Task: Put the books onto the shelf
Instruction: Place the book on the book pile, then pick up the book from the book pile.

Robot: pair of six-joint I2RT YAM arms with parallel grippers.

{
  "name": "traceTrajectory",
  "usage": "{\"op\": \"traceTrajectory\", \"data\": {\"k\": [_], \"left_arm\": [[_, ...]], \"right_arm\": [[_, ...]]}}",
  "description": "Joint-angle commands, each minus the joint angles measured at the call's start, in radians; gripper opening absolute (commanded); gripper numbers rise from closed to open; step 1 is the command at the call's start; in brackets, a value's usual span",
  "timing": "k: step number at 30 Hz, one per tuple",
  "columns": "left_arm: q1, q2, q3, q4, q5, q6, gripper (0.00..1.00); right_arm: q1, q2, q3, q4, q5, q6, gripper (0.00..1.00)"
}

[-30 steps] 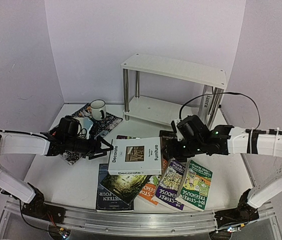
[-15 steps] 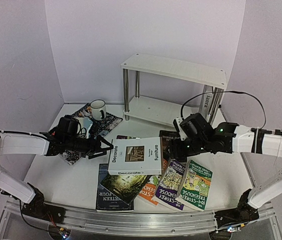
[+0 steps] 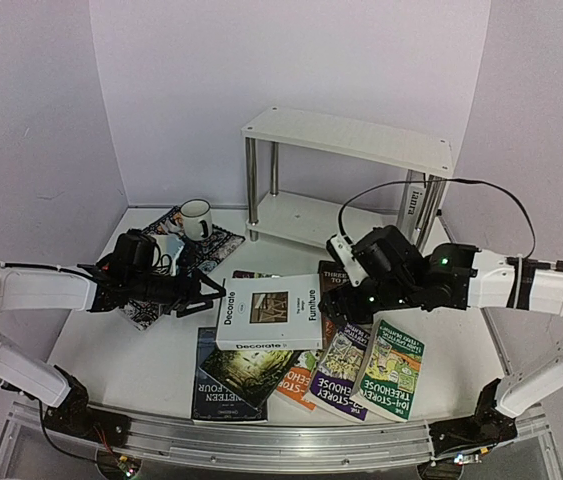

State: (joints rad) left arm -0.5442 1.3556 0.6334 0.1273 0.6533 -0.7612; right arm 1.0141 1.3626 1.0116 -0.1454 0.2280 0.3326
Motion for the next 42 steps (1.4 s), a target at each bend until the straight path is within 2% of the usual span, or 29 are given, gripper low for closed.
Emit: {"op": "traceTrajectory", "data": {"k": [1, 9, 15, 22, 26, 34, 42], "left_arm": [[-0.01, -0.004, -0.006, 0.041, 0.015, -0.008, 0.64], [-0.035, 0.051, -0.001, 0.04, 0.024, -0.013, 0.62], [-0.048, 0.074, 0.0, 0.04, 0.019, -0.018, 0.53], [-0.051, 0.06, 0.014, 0.04, 0.028, -0.041, 0.23], [-0.051, 0.054, 0.024, 0.041, 0.037, -0.063, 0.01], [-0.051, 0.022, 0.049, 0.038, 0.051, -0.114, 0.0], [-0.051, -0.009, 0.078, 0.034, 0.071, -0.175, 0.0]], "right_arm": [[0.093, 0.045, 0.101, -0.05, 0.089, -0.147, 0.84], [0.227, 0.149, 0.179, -0.065, 0.111, -0.374, 0.87], [0.284, 0.267, 0.246, -0.095, 0.173, -0.49, 0.87], [0.295, 0.319, 0.254, -0.095, 0.175, -0.548, 0.87], [0.321, 0.335, 0.251, -0.092, 0.229, -0.611, 0.89], [0.363, 0.384, 0.26, -0.074, 0.338, -0.714, 0.92], [0.409, 0.454, 0.256, 0.0, 0.55, -0.798, 0.97]]}}
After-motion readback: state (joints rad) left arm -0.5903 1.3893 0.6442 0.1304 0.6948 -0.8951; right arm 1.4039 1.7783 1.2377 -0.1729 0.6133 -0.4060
